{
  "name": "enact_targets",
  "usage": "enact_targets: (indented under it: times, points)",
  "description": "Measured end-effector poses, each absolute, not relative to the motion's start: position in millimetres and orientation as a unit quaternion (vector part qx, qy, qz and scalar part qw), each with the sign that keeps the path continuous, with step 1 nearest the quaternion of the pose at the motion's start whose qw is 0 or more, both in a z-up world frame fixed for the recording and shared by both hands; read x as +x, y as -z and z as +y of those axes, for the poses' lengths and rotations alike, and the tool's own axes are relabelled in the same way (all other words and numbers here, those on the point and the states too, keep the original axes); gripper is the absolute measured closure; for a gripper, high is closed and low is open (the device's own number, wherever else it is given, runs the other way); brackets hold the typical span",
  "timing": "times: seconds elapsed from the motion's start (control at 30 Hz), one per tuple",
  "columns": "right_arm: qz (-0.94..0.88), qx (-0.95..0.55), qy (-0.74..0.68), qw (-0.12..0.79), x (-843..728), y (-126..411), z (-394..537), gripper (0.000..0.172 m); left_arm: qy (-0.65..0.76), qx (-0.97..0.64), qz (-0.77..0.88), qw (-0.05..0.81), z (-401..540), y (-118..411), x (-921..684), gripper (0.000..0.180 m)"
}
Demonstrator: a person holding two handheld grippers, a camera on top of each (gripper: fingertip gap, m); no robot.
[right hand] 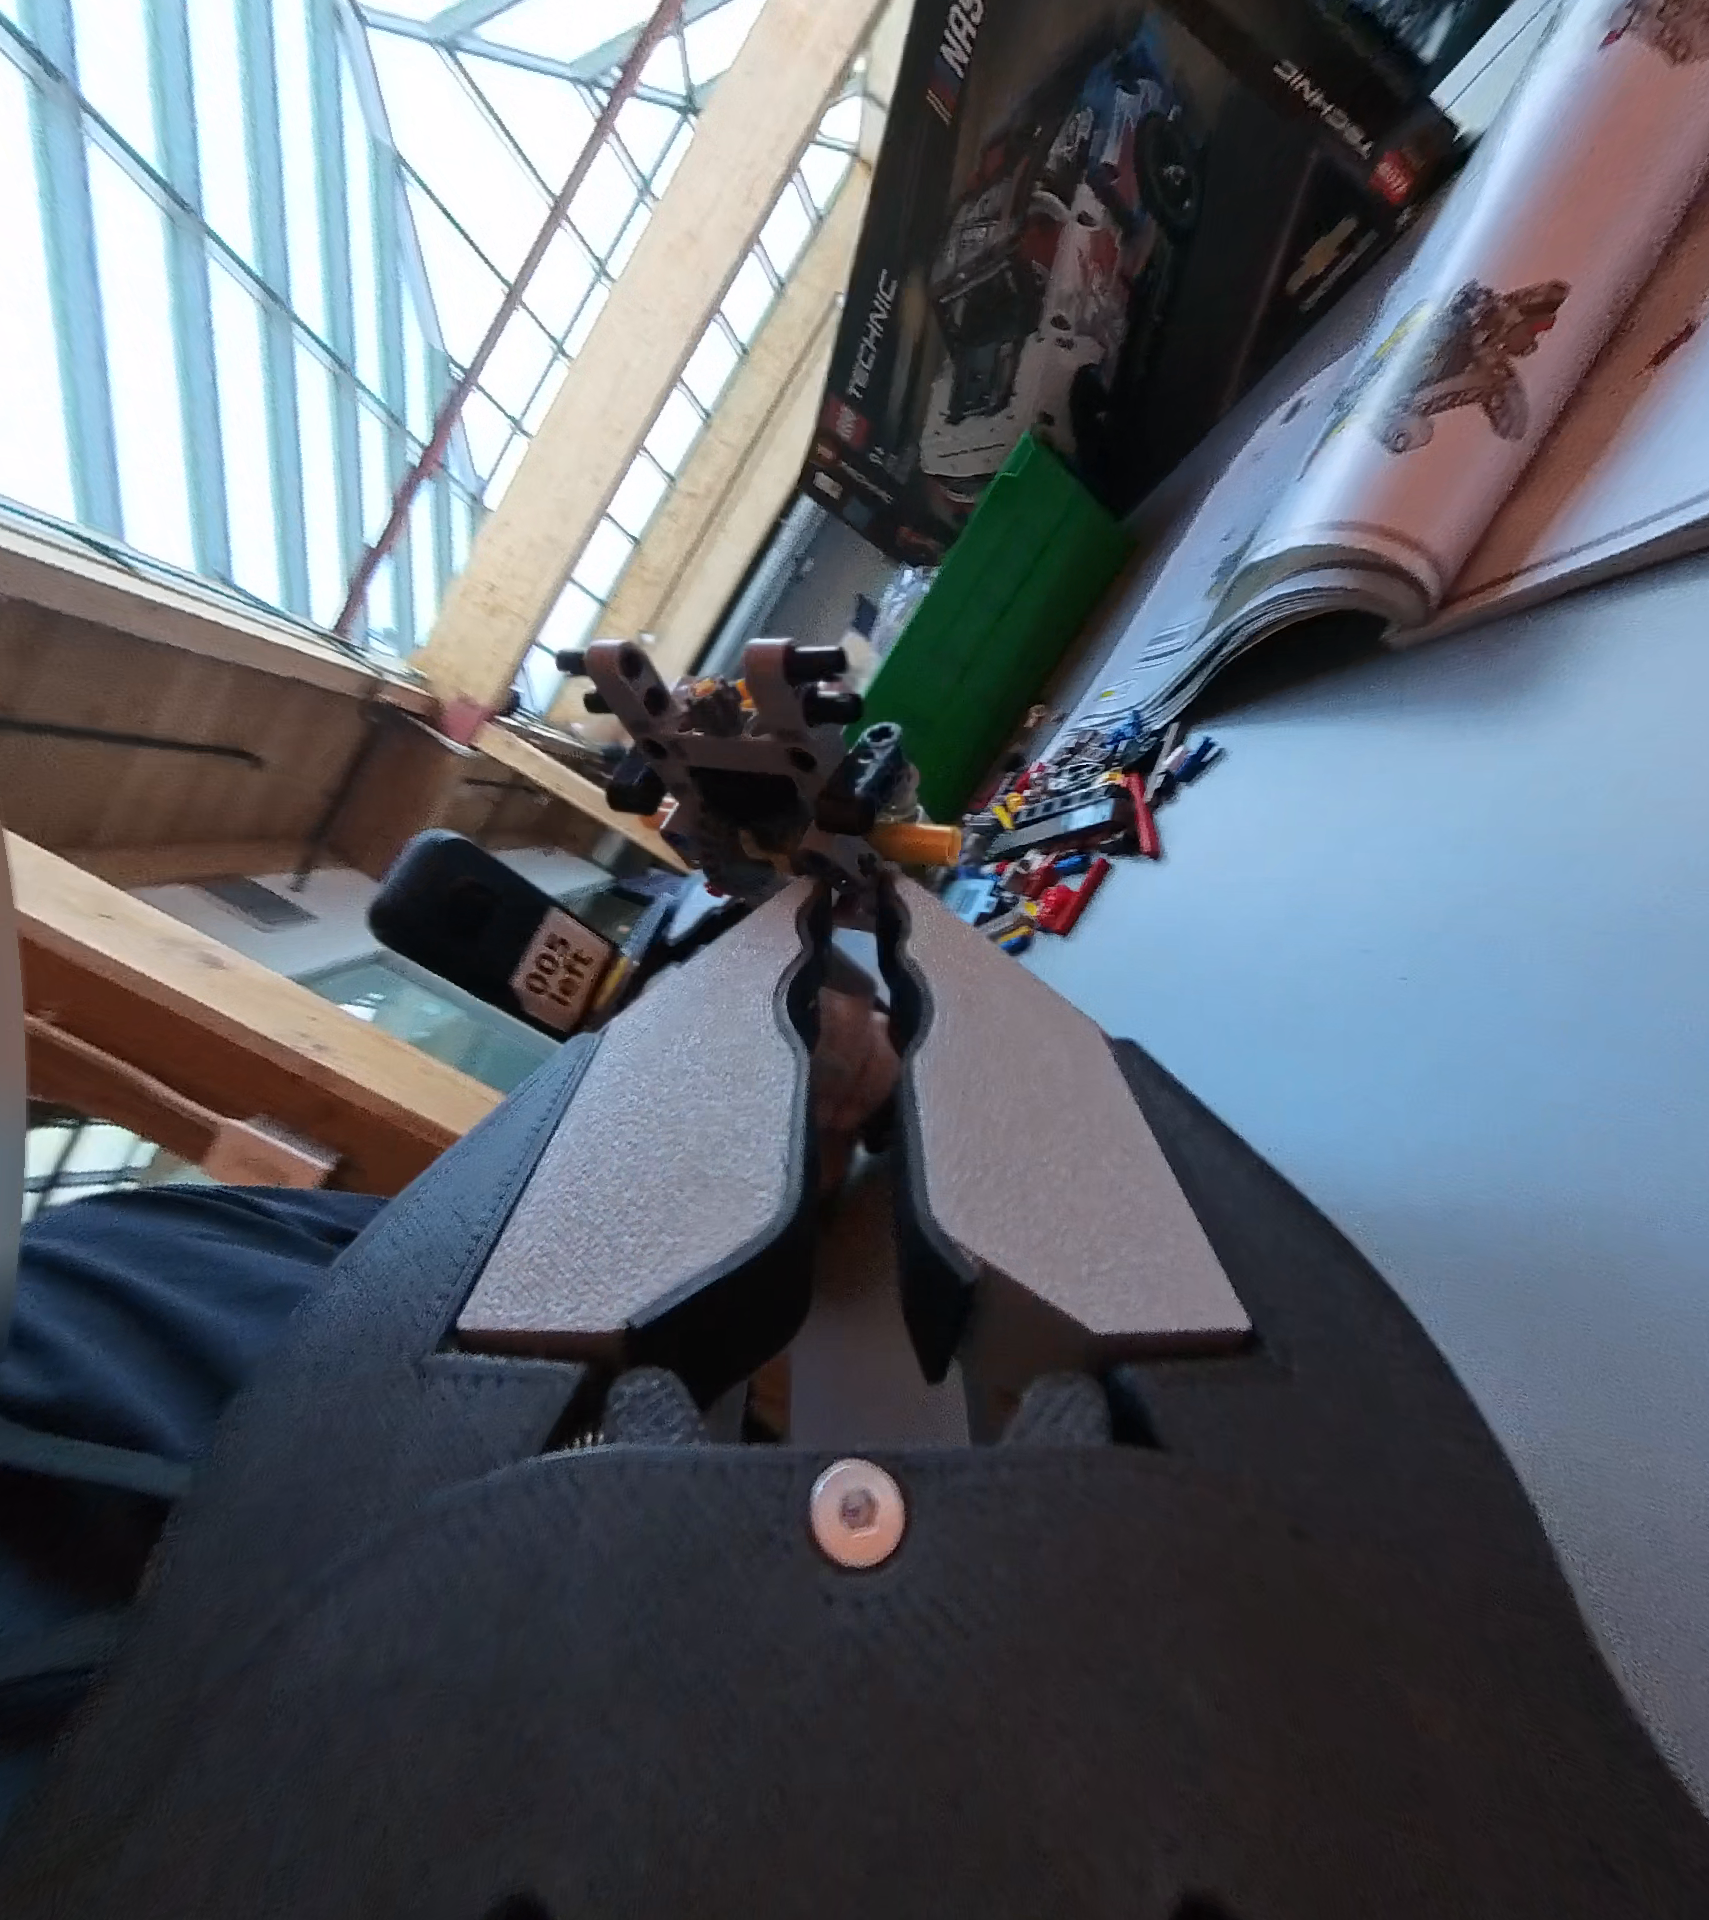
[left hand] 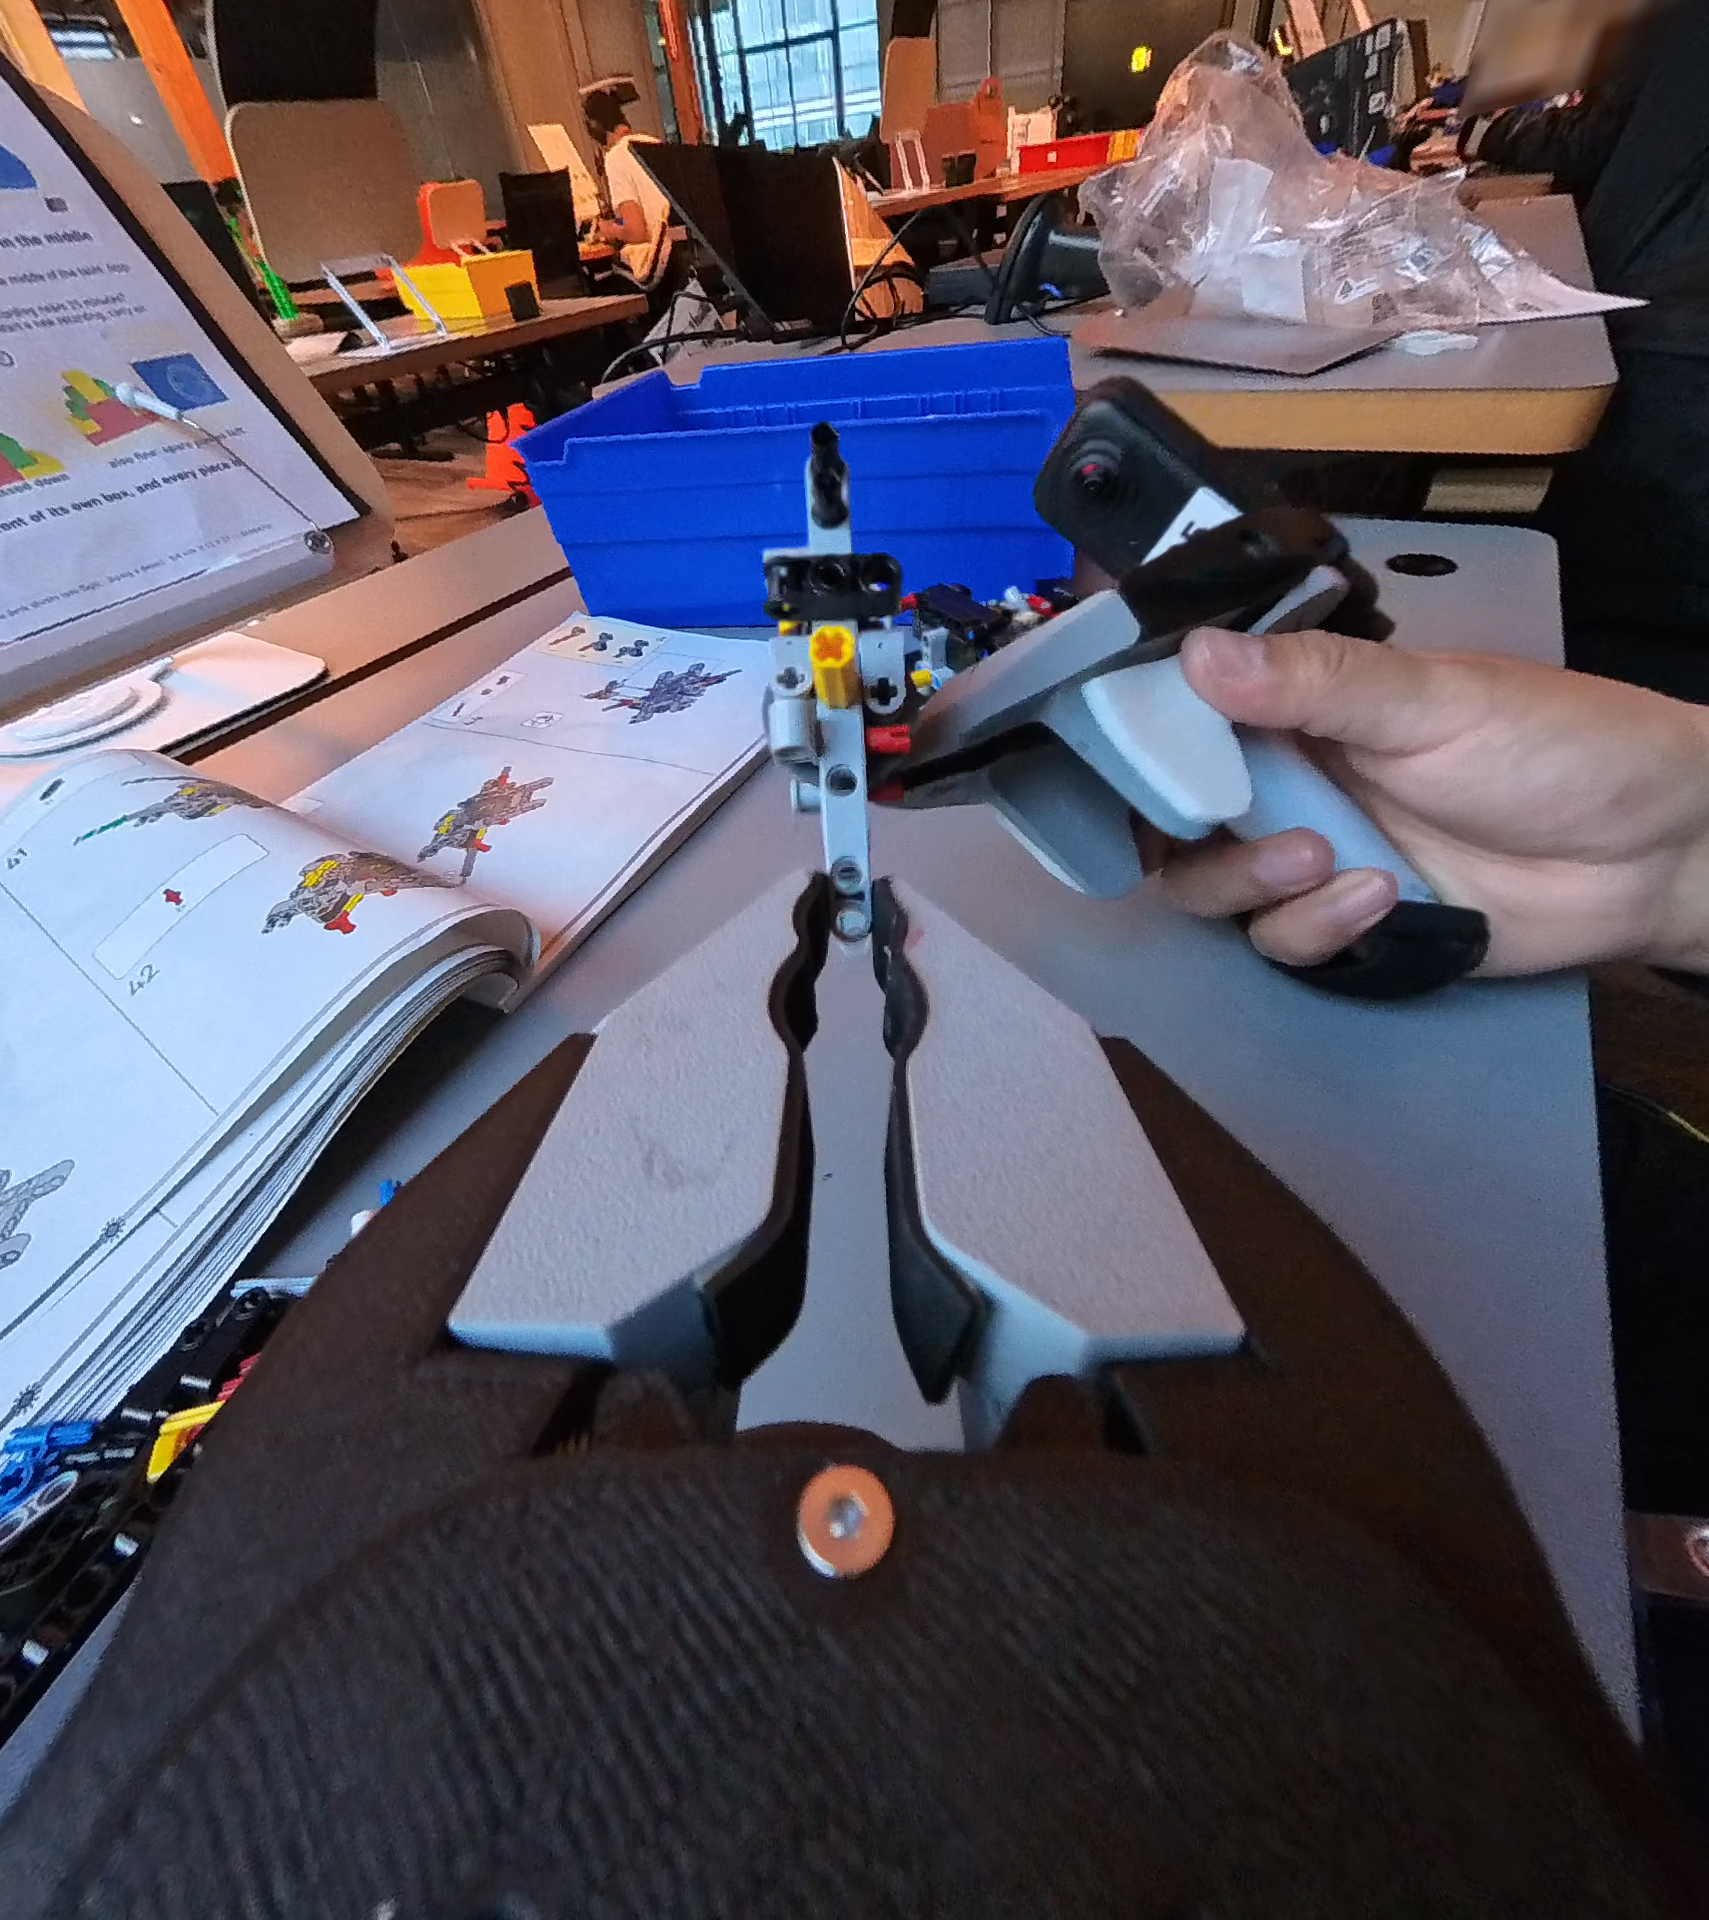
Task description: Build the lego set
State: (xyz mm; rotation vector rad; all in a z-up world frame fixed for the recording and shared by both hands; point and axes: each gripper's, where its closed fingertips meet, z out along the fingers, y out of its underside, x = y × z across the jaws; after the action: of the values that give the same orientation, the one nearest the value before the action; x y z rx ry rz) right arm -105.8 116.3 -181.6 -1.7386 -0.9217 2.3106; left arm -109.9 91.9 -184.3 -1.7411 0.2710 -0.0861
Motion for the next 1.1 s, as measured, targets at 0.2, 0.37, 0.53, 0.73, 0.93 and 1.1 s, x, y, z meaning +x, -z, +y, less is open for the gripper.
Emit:
enact_targets:
  times: [0.2, 0.37, 0.53, 0.73, 0.93, 1.1]
  points:
    - [-0.303, -0.567, -0.765, 0.048, -105.3, 179.5, 116.1, 0.167, 0.036, -0.766, 0.118, 0.631, 92.4, 186.2, -111.1, 0.175]
    - [-0.292, -0.562, -0.773, 0.034, -103.5, 178.5, 118.8, 0.155, 0.003, -0.767, 0.132, 0.628, 91.7, 186.1, -114.4, 0.175]
    - [-0.318, -0.583, -0.740, 0.106, -94.0, 182.8, 140.0, 0.144, -0.051, -0.790, 0.148, 0.593, 91.0, 197.5, -129.4, 0.175]
    - [-0.517, -0.560, -0.589, 0.269, -78.5, 187.5, 131.7, 0.149, -0.142, -0.821, 0.202, 0.515, 89.0, 218.9, -140.1, 0.175]
    - [-0.598, -0.531, -0.496, 0.338, -79.6, 190.4, 120.5, 0.144, -0.200, -0.799, 0.283, 0.492, 88.6, 226.6, -124.5, 0.175]
    - [-0.602, -0.533, -0.521, 0.286, -80.5, 195.7, 119.6, 0.127, -0.260, -0.754, 0.361, 0.482, 85.9, 229.9, -122.0, 0.175]
